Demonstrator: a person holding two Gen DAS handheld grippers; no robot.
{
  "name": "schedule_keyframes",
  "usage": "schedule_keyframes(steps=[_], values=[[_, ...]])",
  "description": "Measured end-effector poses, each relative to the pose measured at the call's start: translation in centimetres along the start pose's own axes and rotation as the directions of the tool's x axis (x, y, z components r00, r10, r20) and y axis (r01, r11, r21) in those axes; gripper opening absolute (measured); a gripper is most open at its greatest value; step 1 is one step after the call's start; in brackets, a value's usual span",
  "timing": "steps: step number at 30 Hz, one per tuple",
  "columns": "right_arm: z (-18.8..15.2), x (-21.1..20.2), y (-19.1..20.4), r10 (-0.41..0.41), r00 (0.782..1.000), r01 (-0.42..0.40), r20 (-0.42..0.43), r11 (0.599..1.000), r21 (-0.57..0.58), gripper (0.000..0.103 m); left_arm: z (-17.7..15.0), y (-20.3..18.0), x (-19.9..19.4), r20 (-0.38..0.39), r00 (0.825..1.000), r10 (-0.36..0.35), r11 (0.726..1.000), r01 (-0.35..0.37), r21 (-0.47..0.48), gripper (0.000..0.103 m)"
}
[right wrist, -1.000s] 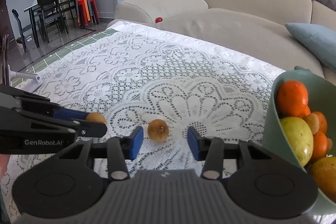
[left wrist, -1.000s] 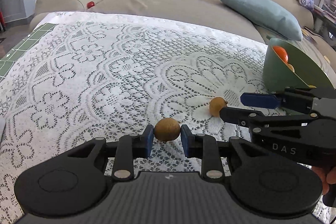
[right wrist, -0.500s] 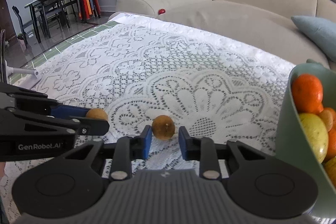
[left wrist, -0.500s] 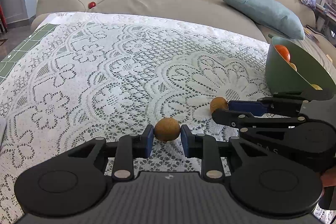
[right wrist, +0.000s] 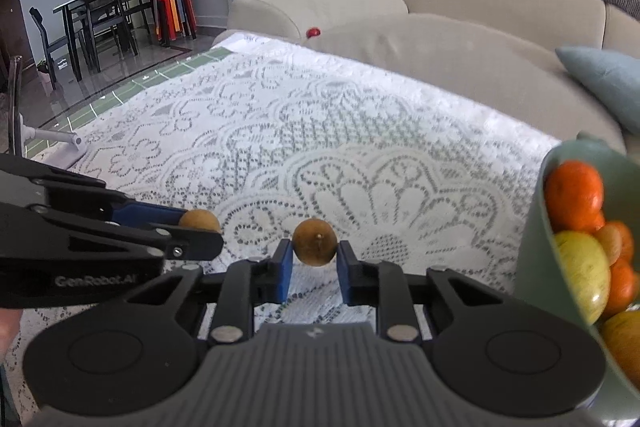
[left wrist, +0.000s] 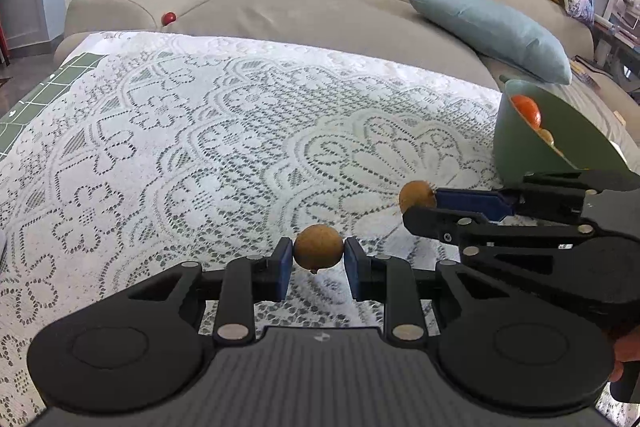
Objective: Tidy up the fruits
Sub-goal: 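Grasp a brown kiwi with the left gripper while the right gripper grasps another kiwi, then carry both kiwis over the green colander and lower them inside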
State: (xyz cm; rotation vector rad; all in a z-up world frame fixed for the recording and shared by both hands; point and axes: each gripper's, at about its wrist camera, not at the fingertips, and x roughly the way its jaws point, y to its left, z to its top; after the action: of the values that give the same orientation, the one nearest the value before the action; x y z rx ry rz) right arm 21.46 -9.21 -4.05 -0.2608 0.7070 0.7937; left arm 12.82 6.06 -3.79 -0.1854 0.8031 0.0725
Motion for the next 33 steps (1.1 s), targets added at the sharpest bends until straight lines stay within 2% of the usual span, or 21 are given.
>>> schedule_keyframes(steps=[6,16,22,33], values=[[0.9,-2.2,0.1,-0.040,0.998,0.041,0.053,0.999,-0.025,0.020,0.2,-0.2,-0.1,0.013,1.000,-0.024,1.000,0.024,-0.013,0.031],[1.8,-5.9,-3.1,-0.096,0.990,0.089,0.106,0.993,0.077,0.020,1.2,-2.5,-1.3,0.060,0.997,-0.053,0.999,0.052,0.011,0.031],[1.7,-8.1,-5.2,-0.143,0.980,0.127,0.139,0.985,0.119,0.019,2.7,-4.6,-2.3,0.089,0.993,-0.075,0.997,0.075,0.001,0.031],[1.5,-11.7,-8.4,-0.246,0.953,0.221,0.177,0.964,0.146,0.019,5.6,-10.3,-3.3,0.130,0.983,-0.131,0.990,0.124,0.064,0.031]])
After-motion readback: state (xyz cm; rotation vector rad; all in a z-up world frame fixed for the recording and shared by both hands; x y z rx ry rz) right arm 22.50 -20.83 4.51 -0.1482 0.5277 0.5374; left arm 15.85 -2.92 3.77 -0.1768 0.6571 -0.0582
